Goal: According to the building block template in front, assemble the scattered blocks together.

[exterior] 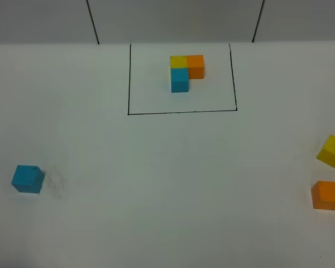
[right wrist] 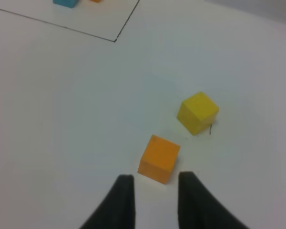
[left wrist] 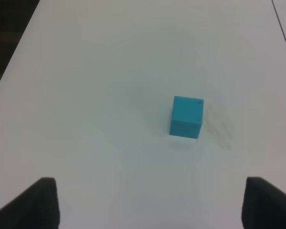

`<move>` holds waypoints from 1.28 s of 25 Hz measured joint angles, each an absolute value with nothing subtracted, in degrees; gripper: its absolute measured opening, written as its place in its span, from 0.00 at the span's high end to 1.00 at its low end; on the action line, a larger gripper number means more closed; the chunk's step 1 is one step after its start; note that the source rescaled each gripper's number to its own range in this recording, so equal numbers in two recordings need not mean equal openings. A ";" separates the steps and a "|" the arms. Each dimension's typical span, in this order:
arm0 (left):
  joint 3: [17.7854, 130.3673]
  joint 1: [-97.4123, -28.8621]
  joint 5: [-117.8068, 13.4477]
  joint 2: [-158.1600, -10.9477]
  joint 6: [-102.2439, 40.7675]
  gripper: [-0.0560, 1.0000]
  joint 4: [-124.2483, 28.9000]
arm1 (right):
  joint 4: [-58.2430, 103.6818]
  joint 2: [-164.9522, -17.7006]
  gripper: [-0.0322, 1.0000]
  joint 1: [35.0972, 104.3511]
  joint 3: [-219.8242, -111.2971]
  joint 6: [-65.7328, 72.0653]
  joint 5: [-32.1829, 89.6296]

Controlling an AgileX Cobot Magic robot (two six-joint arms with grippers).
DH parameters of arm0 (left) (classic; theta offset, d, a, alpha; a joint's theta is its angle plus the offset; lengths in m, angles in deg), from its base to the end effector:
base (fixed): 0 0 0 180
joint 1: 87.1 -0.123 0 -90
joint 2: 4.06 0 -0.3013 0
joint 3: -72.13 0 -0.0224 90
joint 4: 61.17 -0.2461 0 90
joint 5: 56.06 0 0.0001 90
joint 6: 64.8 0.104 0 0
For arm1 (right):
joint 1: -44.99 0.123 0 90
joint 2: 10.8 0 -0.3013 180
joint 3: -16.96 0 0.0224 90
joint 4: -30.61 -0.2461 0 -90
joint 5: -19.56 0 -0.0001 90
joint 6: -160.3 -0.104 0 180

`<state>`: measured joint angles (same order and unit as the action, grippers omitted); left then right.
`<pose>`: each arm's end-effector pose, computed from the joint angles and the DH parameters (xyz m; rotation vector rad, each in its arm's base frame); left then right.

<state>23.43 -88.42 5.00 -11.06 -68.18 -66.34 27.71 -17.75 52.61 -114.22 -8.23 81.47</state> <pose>-0.0160 0.0078 0.2703 -0.0885 2.0337 0.0853 -0.0167 0.0025 0.2681 -0.3436 2.0239 0.0189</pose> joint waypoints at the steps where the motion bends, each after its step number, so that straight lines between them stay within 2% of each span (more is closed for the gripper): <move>1: 23.43 -88.42 5.00 -11.06 -68.18 0.34 -66.34 | 27.71 -17.75 0.97 52.61 -114.22 -8.23 81.47; 23: 23.80 -88.42 4.81 -12.41 -68.41 0.34 -66.34 | 27.71 -17.75 0.97 52.61 -114.22 -8.23 81.47; 26: 26.37 -88.42 3.39 -19.31 -70.39 0.34 -66.34 | 27.71 -17.75 0.97 52.61 -114.22 -8.23 81.47; 32: 35.70 -88.42 1.62 -43.73 -72.21 0.34 -66.22 | 27.71 -17.75 0.97 52.61 -114.22 -8.23 81.47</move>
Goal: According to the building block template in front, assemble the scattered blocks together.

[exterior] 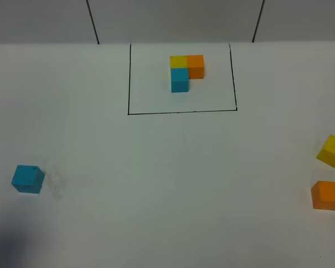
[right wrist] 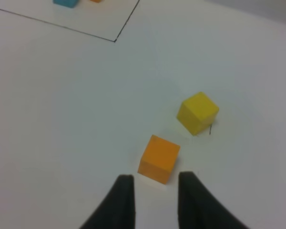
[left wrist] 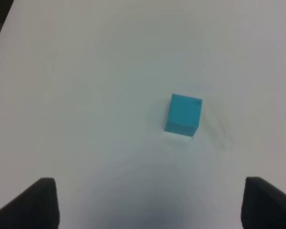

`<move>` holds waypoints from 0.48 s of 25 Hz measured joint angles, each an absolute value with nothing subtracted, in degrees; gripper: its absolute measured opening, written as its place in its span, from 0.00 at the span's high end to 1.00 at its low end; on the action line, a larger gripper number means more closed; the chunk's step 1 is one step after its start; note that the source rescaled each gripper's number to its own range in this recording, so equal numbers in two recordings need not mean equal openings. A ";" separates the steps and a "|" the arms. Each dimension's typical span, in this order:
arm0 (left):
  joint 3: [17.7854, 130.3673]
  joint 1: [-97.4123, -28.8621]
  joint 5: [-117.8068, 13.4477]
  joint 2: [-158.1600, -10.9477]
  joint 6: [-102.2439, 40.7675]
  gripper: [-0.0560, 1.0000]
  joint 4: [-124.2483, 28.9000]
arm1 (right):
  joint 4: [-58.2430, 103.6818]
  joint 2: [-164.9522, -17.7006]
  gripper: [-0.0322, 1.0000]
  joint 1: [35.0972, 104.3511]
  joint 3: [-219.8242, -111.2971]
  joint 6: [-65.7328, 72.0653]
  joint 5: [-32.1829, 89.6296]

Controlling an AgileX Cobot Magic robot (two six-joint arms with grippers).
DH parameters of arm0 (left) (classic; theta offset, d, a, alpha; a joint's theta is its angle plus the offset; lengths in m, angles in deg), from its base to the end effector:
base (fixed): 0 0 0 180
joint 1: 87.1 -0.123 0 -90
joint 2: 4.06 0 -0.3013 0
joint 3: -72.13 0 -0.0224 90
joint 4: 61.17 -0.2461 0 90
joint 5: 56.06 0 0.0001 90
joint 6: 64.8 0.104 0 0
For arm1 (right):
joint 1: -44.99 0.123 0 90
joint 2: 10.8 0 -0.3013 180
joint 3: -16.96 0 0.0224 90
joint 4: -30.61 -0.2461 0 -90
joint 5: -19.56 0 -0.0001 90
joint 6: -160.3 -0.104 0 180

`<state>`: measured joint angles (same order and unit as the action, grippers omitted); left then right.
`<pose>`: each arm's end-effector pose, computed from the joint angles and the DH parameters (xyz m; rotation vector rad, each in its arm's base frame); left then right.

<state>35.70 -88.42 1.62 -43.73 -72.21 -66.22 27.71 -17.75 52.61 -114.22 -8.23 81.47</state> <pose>0.0763 0.0095 0.3245 -0.1596 2.3257 0.0573 -0.0167 0.0025 0.2681 -0.3436 2.0239 0.0189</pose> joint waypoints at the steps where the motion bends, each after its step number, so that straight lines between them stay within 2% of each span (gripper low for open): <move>1: 36.91 -88.42 1.41 -48.29 -71.90 0.34 -66.17 | 27.71 -17.75 0.97 52.61 -114.22 -8.23 81.47; 4: 40.53 -88.42 0.57 -60.44 -68.61 0.33 -64.63 | 27.71 -17.75 0.97 52.61 -114.22 -8.23 81.47; 9: 43.44 -88.42 -2.78 -78.30 -65.59 0.23 -59.73 | 27.71 -17.75 0.97 52.61 -114.22 -8.23 81.47; 12: 43.68 -88.42 -6.76 -85.96 -65.34 0.21 -58.79 | 27.71 -17.75 0.97 52.61 -114.22 -8.23 81.47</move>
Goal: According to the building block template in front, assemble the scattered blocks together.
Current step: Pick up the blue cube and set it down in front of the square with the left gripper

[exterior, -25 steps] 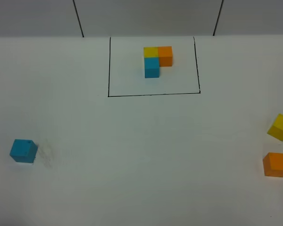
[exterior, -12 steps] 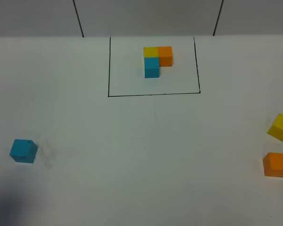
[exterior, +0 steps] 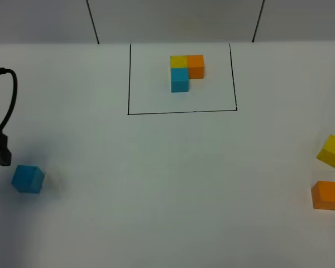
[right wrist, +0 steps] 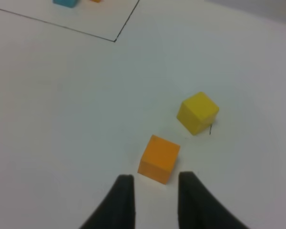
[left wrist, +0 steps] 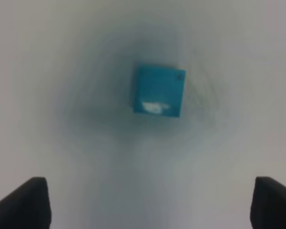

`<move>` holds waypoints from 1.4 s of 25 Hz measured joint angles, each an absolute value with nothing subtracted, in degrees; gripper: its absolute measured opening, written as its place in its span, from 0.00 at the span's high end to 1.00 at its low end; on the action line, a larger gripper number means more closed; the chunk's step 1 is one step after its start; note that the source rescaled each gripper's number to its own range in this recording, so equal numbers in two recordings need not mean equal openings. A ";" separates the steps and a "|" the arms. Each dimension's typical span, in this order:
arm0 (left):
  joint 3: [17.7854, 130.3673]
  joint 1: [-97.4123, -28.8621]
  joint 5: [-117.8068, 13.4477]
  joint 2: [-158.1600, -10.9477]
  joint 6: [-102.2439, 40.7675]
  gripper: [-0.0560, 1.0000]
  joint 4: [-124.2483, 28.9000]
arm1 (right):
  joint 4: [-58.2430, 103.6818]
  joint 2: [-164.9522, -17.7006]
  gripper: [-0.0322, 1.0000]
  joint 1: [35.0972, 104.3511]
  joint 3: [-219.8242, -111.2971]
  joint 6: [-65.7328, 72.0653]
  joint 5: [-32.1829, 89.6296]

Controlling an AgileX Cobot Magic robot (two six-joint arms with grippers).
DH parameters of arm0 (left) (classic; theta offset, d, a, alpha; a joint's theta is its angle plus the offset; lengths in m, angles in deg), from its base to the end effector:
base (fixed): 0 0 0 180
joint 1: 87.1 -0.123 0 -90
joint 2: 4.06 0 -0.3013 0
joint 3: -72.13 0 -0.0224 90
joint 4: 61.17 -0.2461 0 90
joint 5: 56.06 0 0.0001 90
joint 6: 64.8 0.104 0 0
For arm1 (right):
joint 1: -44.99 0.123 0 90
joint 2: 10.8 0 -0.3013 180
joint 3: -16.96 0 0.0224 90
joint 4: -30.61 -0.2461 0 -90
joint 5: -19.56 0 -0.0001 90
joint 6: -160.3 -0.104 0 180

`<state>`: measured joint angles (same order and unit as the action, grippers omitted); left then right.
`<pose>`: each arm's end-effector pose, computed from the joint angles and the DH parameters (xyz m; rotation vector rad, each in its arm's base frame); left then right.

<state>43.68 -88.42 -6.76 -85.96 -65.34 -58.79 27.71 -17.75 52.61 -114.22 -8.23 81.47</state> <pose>0.2322 0.0021 0.2592 -0.0751 2.7848 -0.0472 -0.0167 0.0025 0.2681 -0.3436 2.0239 0.0189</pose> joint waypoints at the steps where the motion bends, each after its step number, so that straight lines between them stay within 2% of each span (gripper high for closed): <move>1: 43.75 -88.42 -8.06 -88.25 -65.24 0.21 -58.73 | 27.71 -17.75 0.97 52.61 -114.22 -8.23 81.47; 11: 43.92 -88.42 -17.86 -102.26 -58.78 0.21 -51.81 | 27.71 -17.75 0.97 52.61 -114.22 -8.23 81.47; 23: 43.92 -88.42 -22.29 -113.66 -58.52 0.24 -51.67 | 27.71 -17.75 0.97 52.61 -114.22 -8.23 81.47; 25: 43.92 -88.42 -22.77 -114.85 -58.52 0.31 -51.67 | 27.71 -17.75 0.97 52.61 -114.22 -8.23 81.47; 26: 43.92 -88.42 -23.01 -115.29 -58.41 0.39 -51.67 | 27.71 -17.75 0.97 52.61 -114.22 -8.23 81.47; 28: 43.92 -88.42 -23.85 -115.56 -57.54 0.67 -51.67 | 27.71 -17.75 0.97 52.61 -114.22 -8.23 81.47; 29: 44.16 -88.42 -23.91 -115.56 -56.54 0.90 -51.62 | 27.71 -17.75 0.97 52.61 -114.22 -8.23 81.47; 30: 44.74 -88.37 -23.35 -115.56 -55.57 0.94 -51.46 | 27.71 -17.75 0.97 52.61 -114.22 -8.23 81.47; 35: 52.21 -84.81 -15.98 -115.45 -44.76 0.94 -44.42 | 27.71 -17.75 0.97 52.61 -114.22 -8.23 81.47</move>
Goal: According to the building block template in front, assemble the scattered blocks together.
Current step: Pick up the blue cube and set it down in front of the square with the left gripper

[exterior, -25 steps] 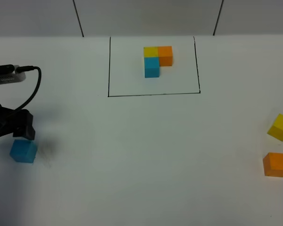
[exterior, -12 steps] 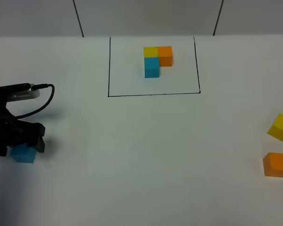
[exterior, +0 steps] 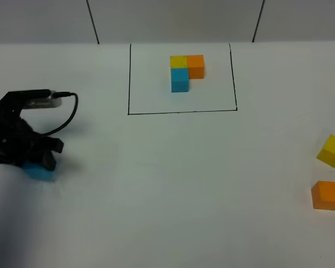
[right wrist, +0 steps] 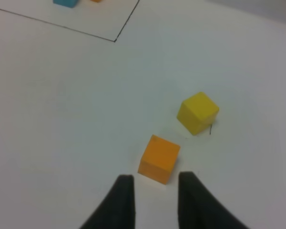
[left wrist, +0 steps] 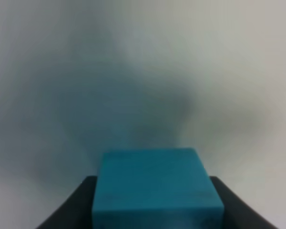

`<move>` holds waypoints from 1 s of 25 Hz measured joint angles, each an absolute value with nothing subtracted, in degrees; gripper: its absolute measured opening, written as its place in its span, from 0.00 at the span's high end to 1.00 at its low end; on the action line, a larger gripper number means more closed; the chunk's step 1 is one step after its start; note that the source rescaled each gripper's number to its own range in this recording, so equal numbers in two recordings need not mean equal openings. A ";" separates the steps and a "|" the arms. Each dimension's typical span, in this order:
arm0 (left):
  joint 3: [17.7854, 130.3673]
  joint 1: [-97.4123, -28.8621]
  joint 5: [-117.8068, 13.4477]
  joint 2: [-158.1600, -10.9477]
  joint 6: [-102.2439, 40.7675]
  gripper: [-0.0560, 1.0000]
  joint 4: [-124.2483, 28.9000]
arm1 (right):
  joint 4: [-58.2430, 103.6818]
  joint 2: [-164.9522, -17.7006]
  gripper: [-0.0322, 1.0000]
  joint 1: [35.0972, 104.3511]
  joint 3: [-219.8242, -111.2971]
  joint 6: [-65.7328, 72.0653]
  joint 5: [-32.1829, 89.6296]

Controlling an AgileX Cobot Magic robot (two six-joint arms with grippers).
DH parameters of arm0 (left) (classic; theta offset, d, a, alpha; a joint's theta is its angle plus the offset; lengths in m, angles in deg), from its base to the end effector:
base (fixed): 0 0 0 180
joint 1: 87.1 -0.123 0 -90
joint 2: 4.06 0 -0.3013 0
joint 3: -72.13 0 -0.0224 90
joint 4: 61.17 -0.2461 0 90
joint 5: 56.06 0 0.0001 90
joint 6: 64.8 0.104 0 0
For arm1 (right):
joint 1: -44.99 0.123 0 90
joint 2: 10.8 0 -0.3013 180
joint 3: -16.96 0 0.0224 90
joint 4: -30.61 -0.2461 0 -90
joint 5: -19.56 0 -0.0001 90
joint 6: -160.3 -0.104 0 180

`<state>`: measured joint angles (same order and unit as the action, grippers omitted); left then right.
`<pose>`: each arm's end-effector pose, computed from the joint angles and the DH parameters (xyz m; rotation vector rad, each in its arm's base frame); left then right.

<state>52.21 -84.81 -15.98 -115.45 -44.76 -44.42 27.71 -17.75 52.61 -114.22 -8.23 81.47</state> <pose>0.3258 -0.0324 0.1572 0.2645 2.9394 -0.2654 -0.0167 0.0025 0.2681 -0.3436 2.0239 0.0189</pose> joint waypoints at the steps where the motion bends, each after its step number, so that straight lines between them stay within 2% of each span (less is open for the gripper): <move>1: 53.92 -82.99 -14.89 -115.45 -41.04 0.94 -41.89 | 27.71 -17.75 0.97 52.61 -114.22 -8.23 81.47; 6: 61.81 -70.25 -11.57 -115.45 -20.12 0.94 -30.89 | 27.71 -17.75 0.97 52.61 -114.22 -8.23 81.47; 9: 64.15 -61.23 -11.92 -115.45 -7.25 0.94 -30.64 | 27.71 -17.75 0.97 52.61 -114.22 -8.23 81.47; 12: 65.67 -52.66 -11.98 -115.96 -0.69 0.94 -35.09 | 27.71 -17.75 0.97 52.61 -114.22 -8.23 81.47; 18: 69.45 -40.95 -11.45 -122.13 -4.66 0.94 -50.96 | 27.71 -17.75 0.97 52.61 -114.22 -8.23 81.47; 21: 72.53 -38.91 -11.35 -126.03 -9.55 0.94 -58.06 | 27.71 -17.75 0.97 52.61 -114.22 -8.23 81.47; 25: 75.56 -38.74 -11.33 -130.15 -11.64 0.94 -59.86 | 27.71 -17.75 0.97 52.61 -114.22 -8.23 81.47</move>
<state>75.56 -38.74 -11.33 -130.15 -11.64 -59.86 27.71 -17.75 52.61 -114.22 -8.23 81.47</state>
